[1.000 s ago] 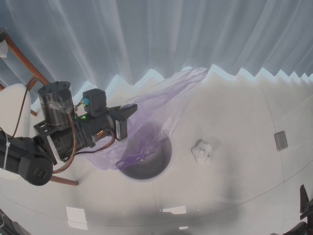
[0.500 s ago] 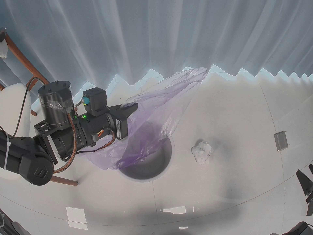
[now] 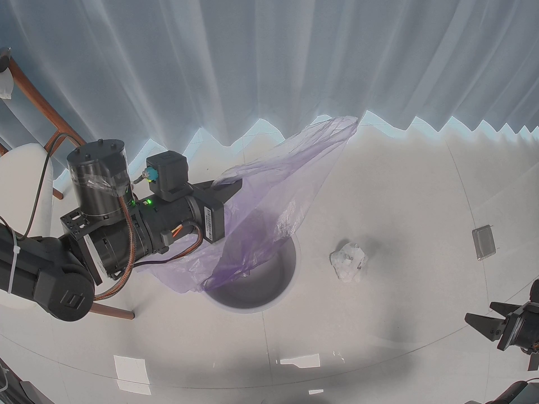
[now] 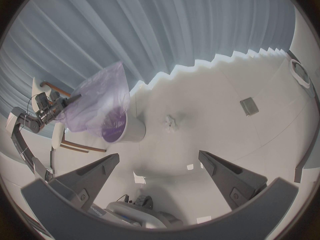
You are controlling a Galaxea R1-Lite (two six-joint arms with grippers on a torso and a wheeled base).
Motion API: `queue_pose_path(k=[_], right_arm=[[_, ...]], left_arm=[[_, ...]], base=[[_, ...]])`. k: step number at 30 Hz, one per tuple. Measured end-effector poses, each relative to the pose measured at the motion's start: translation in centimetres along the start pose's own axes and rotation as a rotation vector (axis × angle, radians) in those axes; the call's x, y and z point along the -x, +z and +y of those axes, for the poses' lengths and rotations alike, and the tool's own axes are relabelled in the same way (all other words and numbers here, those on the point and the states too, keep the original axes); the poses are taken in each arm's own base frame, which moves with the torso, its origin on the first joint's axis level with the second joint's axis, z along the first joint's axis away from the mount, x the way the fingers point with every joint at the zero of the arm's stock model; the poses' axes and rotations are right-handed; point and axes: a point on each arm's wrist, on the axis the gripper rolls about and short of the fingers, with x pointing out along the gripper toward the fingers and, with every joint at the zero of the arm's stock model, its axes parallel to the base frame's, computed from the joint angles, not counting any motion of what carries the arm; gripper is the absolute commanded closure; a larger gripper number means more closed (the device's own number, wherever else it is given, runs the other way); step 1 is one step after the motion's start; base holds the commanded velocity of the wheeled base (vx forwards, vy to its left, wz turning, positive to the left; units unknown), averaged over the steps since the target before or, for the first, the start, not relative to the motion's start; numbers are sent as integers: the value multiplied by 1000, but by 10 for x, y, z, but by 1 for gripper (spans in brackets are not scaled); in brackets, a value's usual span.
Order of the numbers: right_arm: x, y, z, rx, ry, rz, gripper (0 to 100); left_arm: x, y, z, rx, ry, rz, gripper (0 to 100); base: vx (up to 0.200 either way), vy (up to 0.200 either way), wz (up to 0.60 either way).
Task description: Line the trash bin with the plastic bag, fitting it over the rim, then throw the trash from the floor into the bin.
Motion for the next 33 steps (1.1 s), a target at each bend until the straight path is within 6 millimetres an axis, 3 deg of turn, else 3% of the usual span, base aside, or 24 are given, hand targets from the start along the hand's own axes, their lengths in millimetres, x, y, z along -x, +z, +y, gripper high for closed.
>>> queue_pose_path(k=[8, 18, 33], right_arm=[[-17, -2, 4, 26, 50, 131, 0], [-35, -9, 24, 159, 210, 300, 0], [-72, -7, 45, 304, 300, 347, 0]], left_arm=[[0, 0, -1, -1, -4, 1, 100], [0, -1, -2, -1, -7, 2, 100], [0, 1, -2, -3, -9, -8, 100]], base=[[0, 0, 0], [0, 0, 0], [0, 0, 0]])
